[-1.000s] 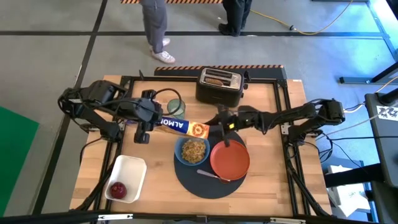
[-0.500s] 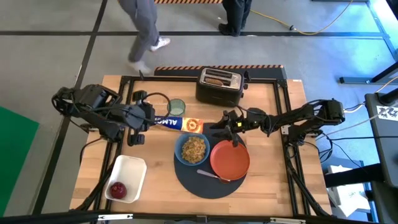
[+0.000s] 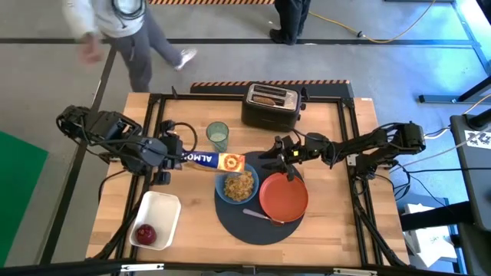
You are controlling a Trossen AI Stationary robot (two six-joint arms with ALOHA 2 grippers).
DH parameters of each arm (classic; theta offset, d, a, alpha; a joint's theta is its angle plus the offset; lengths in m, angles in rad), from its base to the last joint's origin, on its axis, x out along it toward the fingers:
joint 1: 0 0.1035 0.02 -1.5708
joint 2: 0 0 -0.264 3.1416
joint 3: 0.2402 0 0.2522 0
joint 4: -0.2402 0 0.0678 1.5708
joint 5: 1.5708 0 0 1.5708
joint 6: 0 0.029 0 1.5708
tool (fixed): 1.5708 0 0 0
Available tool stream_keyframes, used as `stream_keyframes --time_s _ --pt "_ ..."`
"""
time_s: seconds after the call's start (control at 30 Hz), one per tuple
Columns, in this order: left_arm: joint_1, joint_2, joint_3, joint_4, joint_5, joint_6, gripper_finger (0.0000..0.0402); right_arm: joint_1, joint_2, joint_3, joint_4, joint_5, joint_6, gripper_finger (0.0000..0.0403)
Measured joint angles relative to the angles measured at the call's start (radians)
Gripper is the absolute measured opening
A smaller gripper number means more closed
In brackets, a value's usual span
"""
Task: Arrange a breakfast setting
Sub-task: Pour the cereal from the cereal box into the blue bowl
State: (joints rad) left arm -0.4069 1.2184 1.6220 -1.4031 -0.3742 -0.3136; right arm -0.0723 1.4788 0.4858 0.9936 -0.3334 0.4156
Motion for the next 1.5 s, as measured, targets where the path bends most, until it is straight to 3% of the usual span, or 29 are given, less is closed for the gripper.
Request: stream_keyframes --time_s 0.5,0.9,1.17,1.37,1.5 --pt "-0.009 -0.162 -0.23 0.177 0.014 0.005 0.0119 0.009 0.0 0.0 -0.026 0.0 0.002 0.0207" --pt "-0.009 -0.344 -0.423 0.339 -0.01 0.02 0.0119 0.058 0.025 0.0 0.001 0.062 -0.005 0.0207" --pt "-0.009 -0.452 -0.514 0.432 -0.01 0.063 0.0119 0.06 0.025 0.0 -0.01 0.062 -0.164 0.0207" --pt "-0.009 -0.505 -0.558 0.506 -0.017 0.103 0.0119 0.082 0.025 0.0 -0.04 0.08 -0.286 0.0242" --pt "-0.009 -0.543 -0.6 0.58 -0.032 0.139 0.0119 0.136 0.025 0.007 -0.042 0.183 -0.35 0.0283"
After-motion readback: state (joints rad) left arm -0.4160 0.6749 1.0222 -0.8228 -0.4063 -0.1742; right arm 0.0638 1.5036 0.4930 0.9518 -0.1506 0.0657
